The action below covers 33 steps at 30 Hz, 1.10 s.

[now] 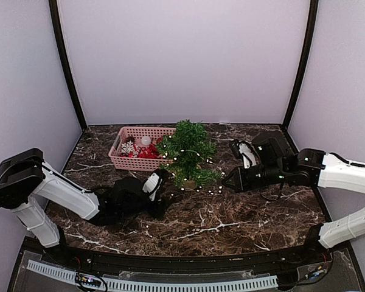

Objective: Decorate the small christmas tree
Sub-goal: Adjust the side of the string light in the gap of branches.

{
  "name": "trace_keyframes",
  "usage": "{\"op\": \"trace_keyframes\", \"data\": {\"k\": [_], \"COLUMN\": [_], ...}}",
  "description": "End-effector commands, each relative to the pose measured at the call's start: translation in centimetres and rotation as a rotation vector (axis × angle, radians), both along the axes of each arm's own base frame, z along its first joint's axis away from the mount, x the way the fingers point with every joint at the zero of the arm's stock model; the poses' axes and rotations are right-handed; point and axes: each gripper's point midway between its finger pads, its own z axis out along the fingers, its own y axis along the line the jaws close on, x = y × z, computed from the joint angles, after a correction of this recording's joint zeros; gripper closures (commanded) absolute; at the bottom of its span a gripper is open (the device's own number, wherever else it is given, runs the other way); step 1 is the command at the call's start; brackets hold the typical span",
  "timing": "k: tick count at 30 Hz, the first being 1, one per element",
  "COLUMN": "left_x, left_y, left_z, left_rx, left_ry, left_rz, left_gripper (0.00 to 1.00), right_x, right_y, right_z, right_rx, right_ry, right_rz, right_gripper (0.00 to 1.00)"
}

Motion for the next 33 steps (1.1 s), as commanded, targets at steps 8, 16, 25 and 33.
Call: {"op": "trace_keyframes", "data": {"k": [8, 16, 25, 33], "left_x": [0.0, -5.0, -11.2, -14.3], "left_y": [-2.5, -4.4, -7.0, -9.4], "left_z": [2.1, 3.3, 6.5, 9.1], "left_rx": [-0.062, -0.052, -0.143, -0.234], "left_ry": [0.000, 0.076, 0.238, 0.327], "left_rz": [-0.073, -0.215, -0.419, -0.568], "left_gripper": [0.88, 1.00, 1.00, 1.00], "right_x": [1.6, 3.8, 6.8, 8.3], "right_y": [0.5, -1.8, -2.5, -0.1], "right_z": [2.3, 3.6, 4.0, 1.5], "right_rx": [0.028, -0.094, -0.266, -0.242], "right_ry": [-0.066, -0.148, -0.205, -0.157], "right_rz": [-0.052, -0.172, -0.257, -0.173], "right_gripper": [1.00, 1.00, 1.00, 1.00]}}
